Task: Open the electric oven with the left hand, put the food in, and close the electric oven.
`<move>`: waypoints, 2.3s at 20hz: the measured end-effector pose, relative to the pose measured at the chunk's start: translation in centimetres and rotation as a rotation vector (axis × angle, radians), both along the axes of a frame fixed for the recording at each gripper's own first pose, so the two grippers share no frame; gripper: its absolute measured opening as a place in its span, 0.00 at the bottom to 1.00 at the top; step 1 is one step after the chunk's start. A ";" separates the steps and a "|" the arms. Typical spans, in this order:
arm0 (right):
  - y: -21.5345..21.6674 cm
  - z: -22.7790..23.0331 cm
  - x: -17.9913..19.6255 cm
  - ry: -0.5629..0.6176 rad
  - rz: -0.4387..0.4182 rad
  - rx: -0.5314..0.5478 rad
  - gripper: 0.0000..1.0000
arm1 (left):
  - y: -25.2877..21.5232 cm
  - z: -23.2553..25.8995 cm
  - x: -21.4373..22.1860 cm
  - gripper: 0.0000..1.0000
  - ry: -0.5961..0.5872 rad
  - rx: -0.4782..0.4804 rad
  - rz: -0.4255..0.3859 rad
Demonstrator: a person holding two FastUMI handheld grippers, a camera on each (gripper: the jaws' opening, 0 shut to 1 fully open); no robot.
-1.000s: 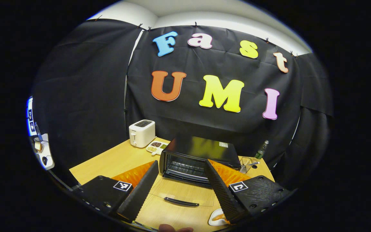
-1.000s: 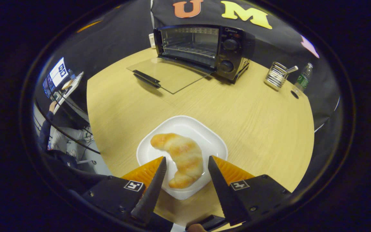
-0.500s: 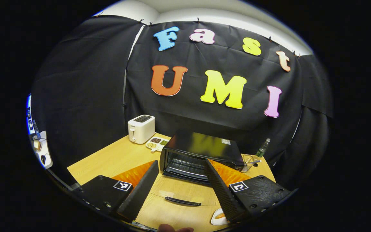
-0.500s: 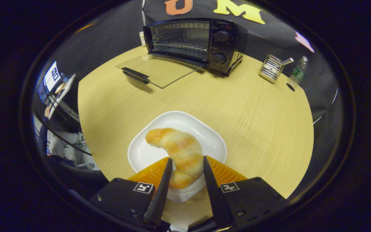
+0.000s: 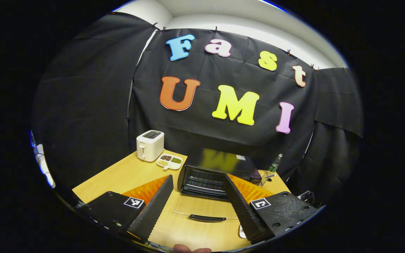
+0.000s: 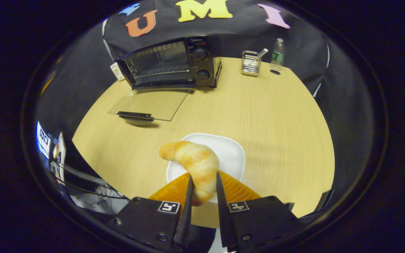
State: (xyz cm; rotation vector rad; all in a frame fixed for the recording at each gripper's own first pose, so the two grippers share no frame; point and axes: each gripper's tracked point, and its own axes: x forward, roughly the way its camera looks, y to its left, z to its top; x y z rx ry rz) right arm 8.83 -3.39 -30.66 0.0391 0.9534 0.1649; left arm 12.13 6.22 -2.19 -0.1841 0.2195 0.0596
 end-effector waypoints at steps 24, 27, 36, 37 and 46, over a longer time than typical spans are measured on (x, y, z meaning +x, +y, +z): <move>19.0 4.4 9.1 -0.200 -0.340 0.380 0.35 | 11.0 -3.3 -7.8 0.94 0.064 0.096 -0.011; 20.1 4.6 13.7 -0.219 -0.383 0.411 0.35 | 12.7 -4.3 -8.7 0.95 0.110 0.120 0.024; 19.7 4.9 27.5 -0.358 -0.503 0.398 0.34 | 16.0 -7.0 -11.7 0.95 0.234 0.121 0.140; 19.7 4.7 28.5 -0.368 -0.511 0.388 0.34 | 16.3 -6.9 -11.9 0.95 0.238 0.126 0.152; 19.4 3.9 33.1 -0.441 -0.580 0.427 0.35 | 17.9 -7.1 -13.9 0.95 0.275 0.183 0.203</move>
